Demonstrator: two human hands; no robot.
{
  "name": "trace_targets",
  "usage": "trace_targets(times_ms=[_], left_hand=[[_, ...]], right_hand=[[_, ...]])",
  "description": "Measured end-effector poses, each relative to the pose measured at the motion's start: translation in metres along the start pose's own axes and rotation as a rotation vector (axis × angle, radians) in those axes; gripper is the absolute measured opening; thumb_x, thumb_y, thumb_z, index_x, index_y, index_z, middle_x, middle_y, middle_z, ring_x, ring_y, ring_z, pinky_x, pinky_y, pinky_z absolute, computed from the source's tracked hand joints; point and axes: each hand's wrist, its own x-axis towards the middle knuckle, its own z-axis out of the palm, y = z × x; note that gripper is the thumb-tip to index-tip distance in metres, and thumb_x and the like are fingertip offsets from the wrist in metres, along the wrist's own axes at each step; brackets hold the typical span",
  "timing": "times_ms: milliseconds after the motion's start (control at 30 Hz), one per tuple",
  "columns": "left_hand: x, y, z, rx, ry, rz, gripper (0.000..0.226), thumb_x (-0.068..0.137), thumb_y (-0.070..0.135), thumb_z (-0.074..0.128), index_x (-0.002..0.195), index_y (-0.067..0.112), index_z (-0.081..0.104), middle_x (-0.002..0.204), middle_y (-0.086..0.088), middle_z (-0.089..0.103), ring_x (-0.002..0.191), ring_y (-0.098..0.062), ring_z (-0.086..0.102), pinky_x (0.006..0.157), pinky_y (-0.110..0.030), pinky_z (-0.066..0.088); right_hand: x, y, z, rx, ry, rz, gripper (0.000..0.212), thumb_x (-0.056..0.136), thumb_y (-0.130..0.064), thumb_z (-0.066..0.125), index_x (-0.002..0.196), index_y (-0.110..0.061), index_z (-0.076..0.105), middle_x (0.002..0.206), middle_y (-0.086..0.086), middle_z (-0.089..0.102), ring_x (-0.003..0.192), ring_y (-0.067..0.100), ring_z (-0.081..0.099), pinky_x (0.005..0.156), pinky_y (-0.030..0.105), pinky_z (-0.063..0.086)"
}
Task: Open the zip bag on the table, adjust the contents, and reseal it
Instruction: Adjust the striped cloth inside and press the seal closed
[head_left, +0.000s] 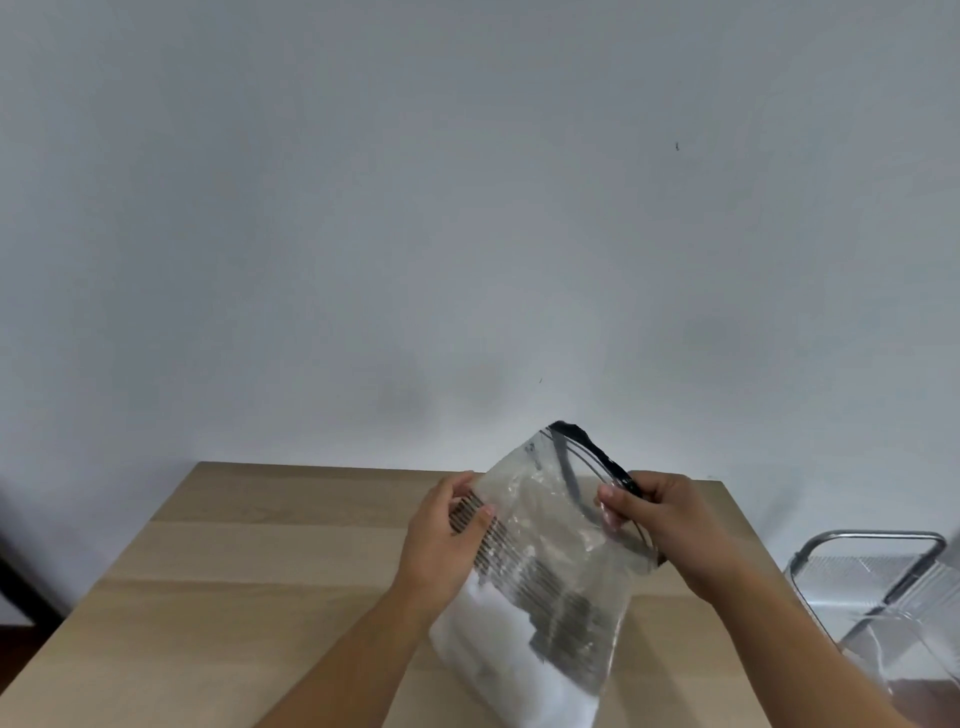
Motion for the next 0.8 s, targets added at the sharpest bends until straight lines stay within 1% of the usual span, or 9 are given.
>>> trace_targets(times_ms=[67, 200, 333, 433, 533, 567, 633, 700, 800], left_hand=[[-0.008, 0.004, 0.005, 0.110, 0.015, 0.085, 0.047, 0.080, 0.039, 0.068, 0.123, 0.029, 0.052, 0.117, 0.011, 0.054, 0.110, -0.008, 0.051, 0.097, -0.033, 0.044], [-0.030, 0.015, 0.017, 0.230, 0.031, 0.239, 0.054, 0.065, 0.064, 0.061, 0.114, 0.044, 0.050, 0.113, 0.033, 0.044, 0.111, 0.009, 0.040, 0.101, -0.039, 0.036], [-0.042, 0.014, 0.028, 0.290, 0.153, 0.337, 0.068, 0.059, 0.070, 0.063, 0.116, 0.034, 0.050, 0.113, 0.025, 0.048, 0.109, 0.002, 0.044, 0.095, -0.032, 0.033], [-0.044, 0.010, 0.034, 0.319, 0.223, 0.411, 0.058, 0.061, 0.070, 0.062, 0.103, 0.029, 0.057, 0.106, 0.016, 0.057, 0.102, -0.004, 0.051, 0.089, -0.032, 0.035], [-0.040, 0.009, 0.037, 0.350, 0.279, 0.413, 0.038, 0.063, 0.058, 0.066, 0.087, 0.028, 0.064, 0.099, 0.013, 0.060, 0.099, -0.001, 0.048, 0.087, -0.028, 0.030], [-0.038, 0.010, 0.037, 0.357, 0.291, 0.414, 0.032, 0.065, 0.054, 0.066, 0.082, 0.028, 0.065, 0.097, 0.012, 0.060, 0.098, 0.000, 0.047, 0.085, -0.025, 0.027], [-0.035, 0.012, 0.038, 0.357, 0.300, 0.414, 0.020, 0.068, 0.048, 0.065, 0.075, 0.029, 0.066, 0.095, 0.012, 0.061, 0.096, -0.001, 0.048, 0.082, -0.024, 0.026], [-0.034, 0.013, 0.039, 0.362, 0.293, 0.403, 0.012, 0.071, 0.042, 0.066, 0.070, 0.030, 0.065, 0.095, 0.012, 0.062, 0.094, -0.003, 0.050, 0.079, -0.026, 0.029], [-0.034, 0.012, 0.037, 0.392, 0.274, 0.411, 0.014, 0.072, 0.041, 0.065, 0.067, 0.027, 0.066, 0.092, 0.012, 0.063, 0.091, -0.004, 0.050, 0.077, -0.030, 0.032]], right_hand=[[0.002, -0.005, 0.008, 0.029, -0.001, -0.028, 0.029, 0.086, -0.015, 0.063, 0.061, 0.000, 0.065, 0.054, 0.001, 0.062, 0.054, 0.010, 0.055, 0.054, 0.012, 0.046], [0.004, -0.012, 0.024, 0.122, -0.026, -0.008, 0.026, 0.087, -0.017, 0.061, 0.063, -0.010, 0.071, 0.057, 0.003, 0.065, 0.055, 0.010, 0.059, 0.057, 0.015, 0.050], [0.004, -0.011, 0.033, 0.158, 0.013, -0.032, 0.023, 0.088, -0.015, 0.060, 0.070, -0.006, 0.072, 0.058, 0.004, 0.066, 0.055, 0.014, 0.062, 0.057, 0.016, 0.051], [0.003, -0.011, 0.039, 0.159, 0.031, -0.032, 0.022, 0.087, -0.018, 0.061, 0.071, -0.008, 0.073, 0.059, 0.003, 0.068, 0.058, 0.016, 0.064, 0.060, 0.020, 0.051], [0.002, -0.012, 0.043, 0.142, 0.032, -0.004, 0.021, 0.088, -0.020, 0.061, 0.074, -0.008, 0.072, 0.062, 0.006, 0.068, 0.060, 0.017, 0.065, 0.066, 0.038, 0.045], [0.002, -0.012, 0.044, 0.139, 0.029, -0.003, 0.021, 0.088, -0.020, 0.061, 0.075, -0.008, 0.072, 0.062, 0.006, 0.069, 0.060, 0.018, 0.065, 0.067, 0.040, 0.045], [0.002, -0.012, 0.046, 0.129, 0.021, -0.004, 0.021, 0.088, -0.020, 0.061, 0.075, -0.007, 0.072, 0.063, 0.007, 0.069, 0.060, 0.018, 0.065, 0.067, 0.035, 0.049], [0.002, -0.014, 0.045, 0.107, 0.046, -0.016, 0.020, 0.087, -0.018, 0.062, 0.074, -0.006, 0.073, 0.061, 0.007, 0.069, 0.058, 0.016, 0.065, 0.062, 0.025, 0.052], [0.007, -0.018, 0.036, -0.005, 0.130, -0.060, 0.018, 0.084, -0.017, 0.067, 0.070, -0.007, 0.073, 0.056, 0.006, 0.069, 0.051, 0.011, 0.063, 0.052, 0.013, 0.049]])
